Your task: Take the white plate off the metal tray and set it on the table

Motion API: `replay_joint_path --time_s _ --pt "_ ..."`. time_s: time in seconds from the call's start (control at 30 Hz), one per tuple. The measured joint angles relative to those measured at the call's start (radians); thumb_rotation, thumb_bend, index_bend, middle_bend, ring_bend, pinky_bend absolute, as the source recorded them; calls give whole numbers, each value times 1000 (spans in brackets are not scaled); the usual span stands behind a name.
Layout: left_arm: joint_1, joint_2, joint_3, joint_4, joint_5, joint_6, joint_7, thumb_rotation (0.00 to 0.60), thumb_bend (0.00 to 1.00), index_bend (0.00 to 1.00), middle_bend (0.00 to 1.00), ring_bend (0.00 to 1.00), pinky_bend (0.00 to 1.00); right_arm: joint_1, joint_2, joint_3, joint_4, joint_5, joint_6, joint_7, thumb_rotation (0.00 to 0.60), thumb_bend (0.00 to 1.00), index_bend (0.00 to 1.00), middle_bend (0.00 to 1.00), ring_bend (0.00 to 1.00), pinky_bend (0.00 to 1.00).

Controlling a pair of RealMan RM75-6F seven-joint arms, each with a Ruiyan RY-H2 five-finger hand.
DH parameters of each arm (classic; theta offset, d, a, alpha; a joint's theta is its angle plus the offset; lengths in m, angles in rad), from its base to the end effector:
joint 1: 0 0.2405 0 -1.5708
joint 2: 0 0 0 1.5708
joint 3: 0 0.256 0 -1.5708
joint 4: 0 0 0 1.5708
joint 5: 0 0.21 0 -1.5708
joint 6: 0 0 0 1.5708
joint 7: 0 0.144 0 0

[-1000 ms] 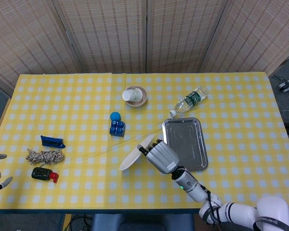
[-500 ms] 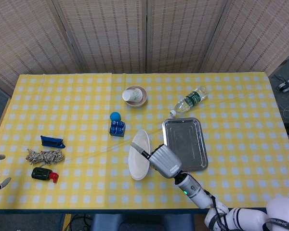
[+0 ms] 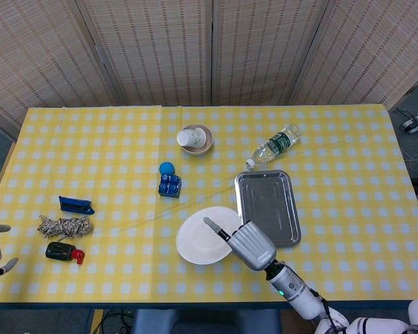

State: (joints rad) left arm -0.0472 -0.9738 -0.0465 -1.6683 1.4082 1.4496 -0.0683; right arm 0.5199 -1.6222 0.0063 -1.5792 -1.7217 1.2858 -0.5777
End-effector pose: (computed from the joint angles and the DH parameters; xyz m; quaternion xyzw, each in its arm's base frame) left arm -0.3296 0.1673 0.2015 -0.5646 -0.4207 -0.3488 0.6186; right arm -0.1223 -0.2292 -0.0206 0.7823 -0.1449 0.4631 0.3905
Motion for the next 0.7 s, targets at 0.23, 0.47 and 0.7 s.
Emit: replay_joint_path --time_s 0.23,0.47,0.7 --pt "-1 0 0 -2 -8 -7 11 600 157 404 660 421 500 20 -32 29 28 38 -58 -10 600 0 112 991 1000 1000" --pt "2 14 -9 -2 -31 -11 -29 600 157 406 660 419 502 50 -71 40 35 60 -123 -42 600 0 112 990 1000 1000" --pt "9 29 -15 -2 -44 -8 -43 600 157 406 660 419 501 52 -30 13 -28 80 -164 -4 600 0 45 932 1000 1000"
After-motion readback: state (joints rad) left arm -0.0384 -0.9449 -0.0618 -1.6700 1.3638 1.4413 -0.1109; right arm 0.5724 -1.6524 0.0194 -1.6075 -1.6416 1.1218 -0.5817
